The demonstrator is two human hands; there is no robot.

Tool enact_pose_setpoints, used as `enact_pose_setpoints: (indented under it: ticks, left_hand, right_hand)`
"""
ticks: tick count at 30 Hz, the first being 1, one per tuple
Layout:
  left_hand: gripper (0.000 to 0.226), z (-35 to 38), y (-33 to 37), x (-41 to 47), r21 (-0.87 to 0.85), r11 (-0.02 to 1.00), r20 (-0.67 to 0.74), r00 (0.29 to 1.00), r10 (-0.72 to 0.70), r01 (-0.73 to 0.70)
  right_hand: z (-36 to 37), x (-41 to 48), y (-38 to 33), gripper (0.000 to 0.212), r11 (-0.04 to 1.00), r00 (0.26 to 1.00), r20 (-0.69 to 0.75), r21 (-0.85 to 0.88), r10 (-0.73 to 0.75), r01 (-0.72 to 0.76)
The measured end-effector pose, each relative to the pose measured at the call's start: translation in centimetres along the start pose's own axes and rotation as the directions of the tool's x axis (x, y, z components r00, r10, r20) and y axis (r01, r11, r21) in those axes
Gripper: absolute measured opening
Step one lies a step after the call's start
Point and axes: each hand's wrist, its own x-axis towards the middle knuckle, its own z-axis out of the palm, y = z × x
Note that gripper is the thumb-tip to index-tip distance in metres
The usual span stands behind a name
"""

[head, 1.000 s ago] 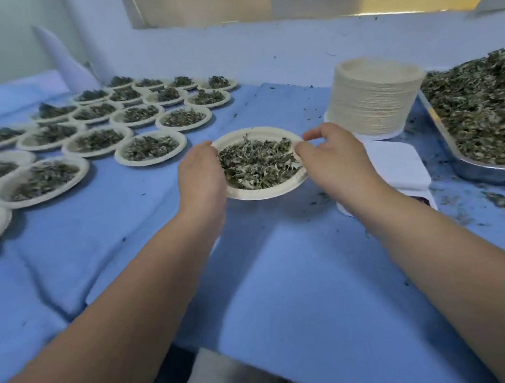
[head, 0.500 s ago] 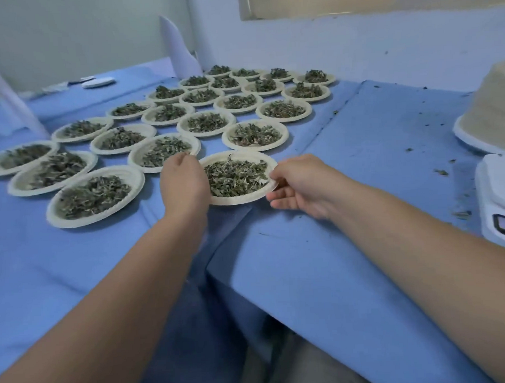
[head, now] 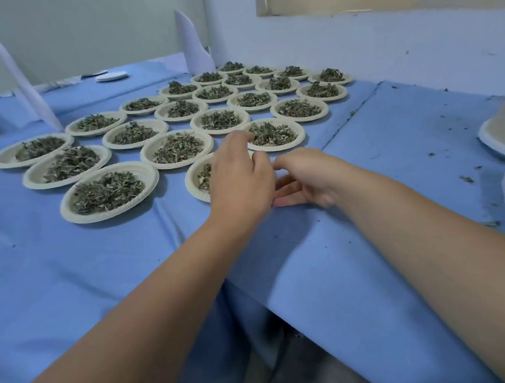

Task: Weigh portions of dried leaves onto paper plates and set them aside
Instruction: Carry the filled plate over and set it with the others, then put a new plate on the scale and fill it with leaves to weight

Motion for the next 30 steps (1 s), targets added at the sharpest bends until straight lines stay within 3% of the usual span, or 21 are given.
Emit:
enact_pose_setpoints:
  ticks: [3,6,8,11,16,19,21,23,26,30]
  left_hand:
    - [0.036,2.3,2.1,-0.6,-0.025,0.998,0.070,0.996,0.054,-0.052]
    - [0.037,5.2,4.8,-1.3,-0.086,0.992,0.133,0.986,0.103,-0.092]
    - [0.042,7.5,6.9,-2.0,-0.130,0.983,0.171,0.973,0.154,-0.133]
    - [0.046,11.3,10.4,-2.9,-0.198,0.967,0.241,0.948,0.209,-0.163]
    - [0.045,18.0,16.5,-4.2,-0.258,0.929,0.336,0.877,0.343,-0.265]
    - [0.046,21.5,20.2,-4.7,-0.281,0.907,0.378,0.833,0.404,-0.312]
    - [0.047,23.4,22.5,-4.7,-0.310,0.877,0.390,0.792,0.470,-0.368]
    - [0.049,25.1,24.8,-4.3,-0.329,0.839,0.398,0.742,0.539,-0.433]
    - [0.054,27.3,28.3,-2.5,-0.285,0.828,0.384,0.734,0.560,-0.482]
    - [0.054,29.9,31.3,-0.2,-0.094,0.765,0.467,0.650,0.599,-0.637]
  right_hand:
    - [-2.9,-2.3,-0.1,0.017,0.993,0.994,0.013,-0.043,-0.111,0.112]
    - [-6.6,-4.8,0.2,0.022,0.979,0.980,-0.024,-0.034,-0.200,0.199]
    - [-9.6,-6.2,0.6,0.015,0.972,0.967,-0.105,-0.031,-0.233,0.231]
    - [-14.4,-8.5,1.8,0.025,0.965,0.929,-0.260,-0.052,-0.262,0.258]
    - [-23.6,-13.4,4.3,0.029,0.949,0.776,-0.547,-0.156,-0.314,0.274]
    - [-30.8,-16.4,6.4,0.026,0.893,0.582,-0.697,-0.433,-0.420,0.126]
    - [-35.4,-18.5,8.3,0.026,0.805,0.457,-0.733,-0.591,-0.504,-0.060]
    - [-39.3,-20.3,10.7,0.029,0.710,0.384,-0.744,-0.655,-0.546,-0.259]
    - [-42.6,-21.2,13.3,0.038,0.579,0.429,-0.772,-0.636,-0.470,-0.510]
    - [-43.7,-20.0,13.8,0.051,0.501,0.572,-0.765,-0.634,-0.296,-0.589]
